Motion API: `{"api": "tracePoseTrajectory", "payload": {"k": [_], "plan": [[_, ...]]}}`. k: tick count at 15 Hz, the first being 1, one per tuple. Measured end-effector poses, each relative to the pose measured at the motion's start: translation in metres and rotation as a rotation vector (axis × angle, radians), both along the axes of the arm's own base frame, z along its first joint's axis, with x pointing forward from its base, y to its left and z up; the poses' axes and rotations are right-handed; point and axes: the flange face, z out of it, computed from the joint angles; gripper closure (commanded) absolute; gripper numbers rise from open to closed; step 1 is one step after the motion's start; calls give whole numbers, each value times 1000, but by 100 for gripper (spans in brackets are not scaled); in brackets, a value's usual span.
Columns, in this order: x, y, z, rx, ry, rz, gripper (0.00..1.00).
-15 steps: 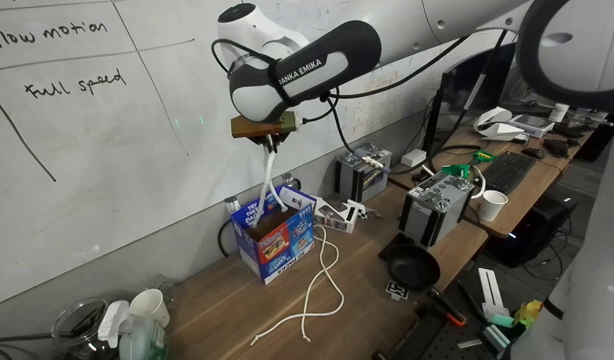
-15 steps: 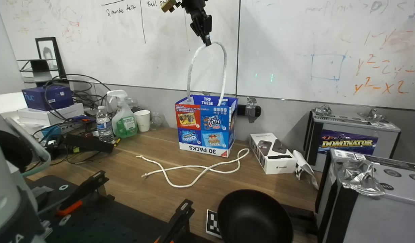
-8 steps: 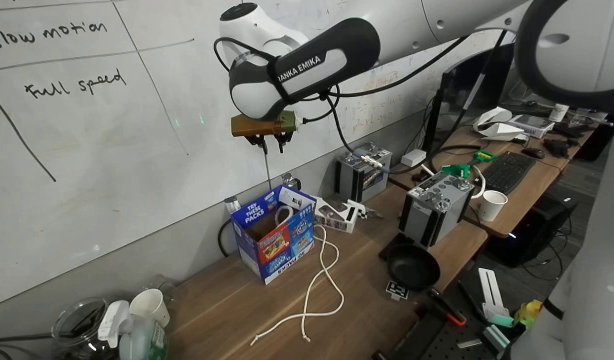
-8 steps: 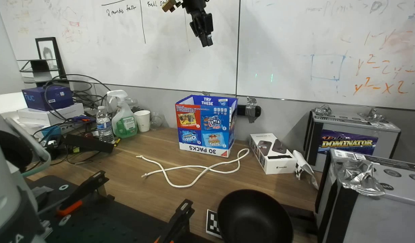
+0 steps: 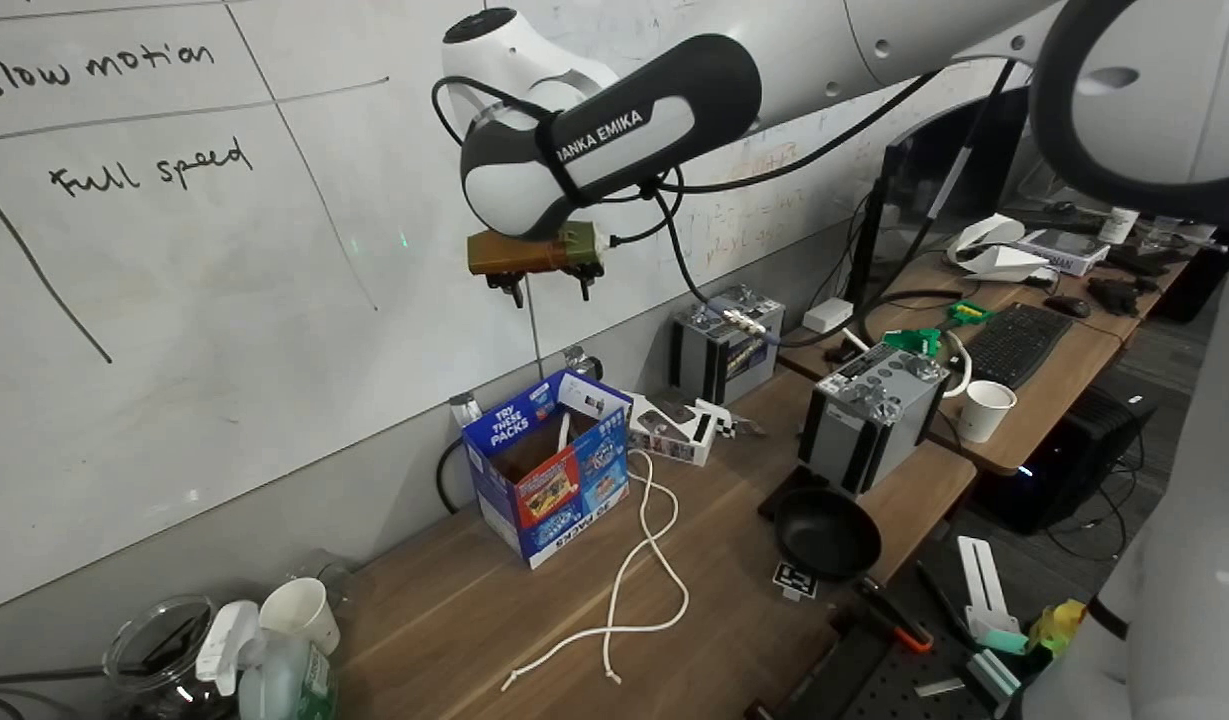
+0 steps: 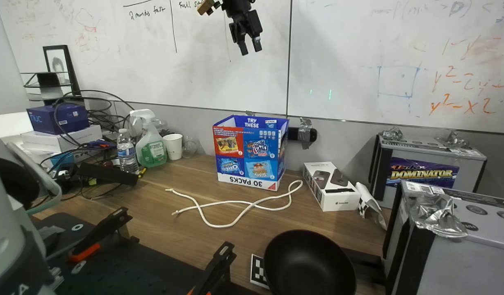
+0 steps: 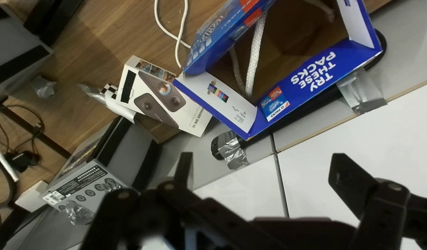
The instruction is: Pick up the white ropes from the table and put them in the box
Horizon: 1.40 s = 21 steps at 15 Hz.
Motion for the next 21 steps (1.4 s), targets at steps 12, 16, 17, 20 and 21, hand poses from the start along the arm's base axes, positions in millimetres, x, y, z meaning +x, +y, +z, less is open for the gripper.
{"api": "tracePoseTrajectory", "payload": {"k": [12, 16, 17, 20, 21], "plan": [[-95, -17, -47, -50, 158, 168, 0], [-124, -29, -101, 2, 173, 236, 0], [-130, -31, -115, 20, 181, 249, 0], [-141, -39, -155, 80, 213, 279, 0], [-142, -40, -167, 101, 225, 285, 0]]}}
